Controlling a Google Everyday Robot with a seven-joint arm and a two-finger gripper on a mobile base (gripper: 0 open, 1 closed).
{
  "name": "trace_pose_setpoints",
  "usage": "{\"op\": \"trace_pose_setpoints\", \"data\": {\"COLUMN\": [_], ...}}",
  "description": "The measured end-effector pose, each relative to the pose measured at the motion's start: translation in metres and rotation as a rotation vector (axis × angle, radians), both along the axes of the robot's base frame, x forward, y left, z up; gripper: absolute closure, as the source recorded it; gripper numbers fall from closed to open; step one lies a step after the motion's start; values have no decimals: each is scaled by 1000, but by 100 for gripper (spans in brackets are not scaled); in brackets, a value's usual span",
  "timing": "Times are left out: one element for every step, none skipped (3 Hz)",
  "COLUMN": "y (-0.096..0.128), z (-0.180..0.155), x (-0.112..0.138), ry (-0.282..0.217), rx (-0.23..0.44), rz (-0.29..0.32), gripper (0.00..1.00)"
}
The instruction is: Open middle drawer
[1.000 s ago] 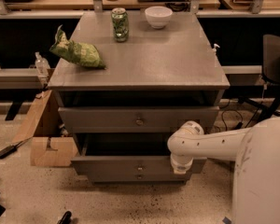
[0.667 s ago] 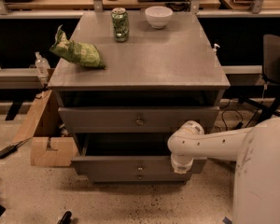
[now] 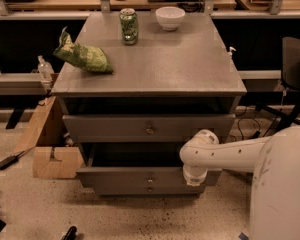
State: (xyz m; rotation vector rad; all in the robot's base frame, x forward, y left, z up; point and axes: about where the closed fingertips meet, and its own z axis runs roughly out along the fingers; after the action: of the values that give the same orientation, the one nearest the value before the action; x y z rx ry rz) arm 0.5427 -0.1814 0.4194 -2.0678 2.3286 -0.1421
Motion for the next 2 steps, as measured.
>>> {"op": "trace_pose_setpoints", "data": {"y": [0,0], "z": [0,1], "x": [0,1], "ry": [0,0], "rx": [0,0], "rz": [0,0], "gripper": [100,73]}}
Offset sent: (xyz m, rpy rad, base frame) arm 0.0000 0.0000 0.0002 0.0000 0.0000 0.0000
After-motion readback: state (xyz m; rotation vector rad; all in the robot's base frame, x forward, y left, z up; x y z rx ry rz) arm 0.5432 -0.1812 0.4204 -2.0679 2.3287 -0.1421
